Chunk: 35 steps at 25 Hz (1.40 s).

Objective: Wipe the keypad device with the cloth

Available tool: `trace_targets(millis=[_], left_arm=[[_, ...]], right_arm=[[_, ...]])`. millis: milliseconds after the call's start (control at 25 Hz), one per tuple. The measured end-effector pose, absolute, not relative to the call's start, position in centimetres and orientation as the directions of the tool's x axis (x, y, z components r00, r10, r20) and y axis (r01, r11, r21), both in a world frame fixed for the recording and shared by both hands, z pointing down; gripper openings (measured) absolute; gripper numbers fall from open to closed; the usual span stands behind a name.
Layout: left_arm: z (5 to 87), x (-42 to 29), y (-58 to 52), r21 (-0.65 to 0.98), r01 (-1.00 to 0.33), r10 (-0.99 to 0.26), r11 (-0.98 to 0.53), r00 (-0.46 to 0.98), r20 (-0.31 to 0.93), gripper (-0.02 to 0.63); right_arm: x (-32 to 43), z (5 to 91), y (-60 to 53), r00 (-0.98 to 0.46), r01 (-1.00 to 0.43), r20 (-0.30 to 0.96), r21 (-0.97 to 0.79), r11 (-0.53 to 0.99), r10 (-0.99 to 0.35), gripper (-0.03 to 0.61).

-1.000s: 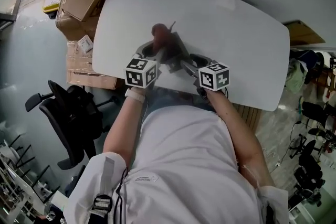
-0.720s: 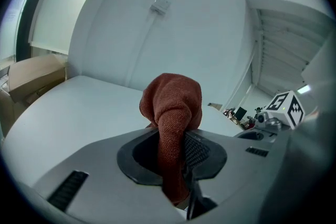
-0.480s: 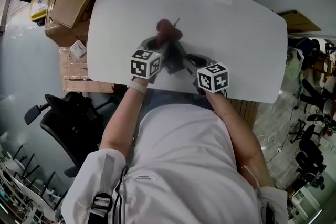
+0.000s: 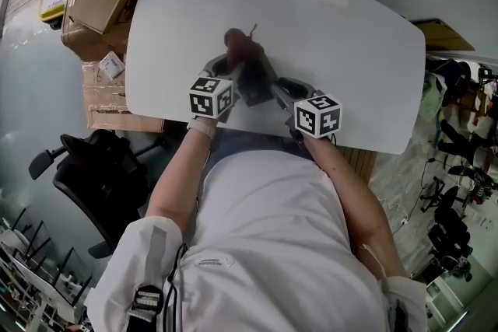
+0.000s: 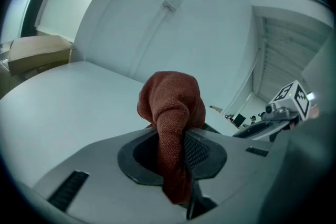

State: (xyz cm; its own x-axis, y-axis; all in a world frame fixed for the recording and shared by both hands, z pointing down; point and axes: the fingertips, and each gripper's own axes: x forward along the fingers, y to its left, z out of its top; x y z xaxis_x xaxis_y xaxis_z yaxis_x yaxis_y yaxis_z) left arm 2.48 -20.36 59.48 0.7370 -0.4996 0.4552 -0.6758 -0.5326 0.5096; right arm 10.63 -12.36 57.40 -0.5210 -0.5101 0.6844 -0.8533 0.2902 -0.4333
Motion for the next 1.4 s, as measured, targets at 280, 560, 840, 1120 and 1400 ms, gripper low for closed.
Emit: trace_targets(millis=[280,560,840,1120,1400], left_arm=[[61.7,0.4,-20.0,0.451,-0.763,-0.558,-0.463,0.646,0.520,0.077],[63.6,-1.5,-20.0,0.400,-0.823,-0.573,-0.403,0.568,0.591,0.077],[65.3,-3.3,-19.9,0.390,-0.854,-0.565,-0.345,0.521,0.640,0.077],[65.9,-4.8,-20.4,0.452,-0.855,-0.546,-0.254,0.512,0.663,0.077],[58.3,-1.9,-19.2,0.581,-0.727,-0.583,-0.365,0.665,0.467,0.077]], right_arm=[[10.5,57.5,-12.4,-0.530,-0.846,0.670,-0.463,0.266,-0.519,0.117],[10.1,57.4,-12.0,-0.553,-0.828,0.651,-0.499,0.256,-0.520,0.115],[9.6,57.2,-11.5,-0.592,-0.779,0.592,-0.595,0.199,-0.546,0.114],[8.6,57.2,-10.8,-0.629,-0.748,0.570,-0.629,0.213,-0.529,0.114],[8.4,57.1,-10.7,-0.628,-0.752,0.567,-0.617,0.231,-0.533,0.114]])
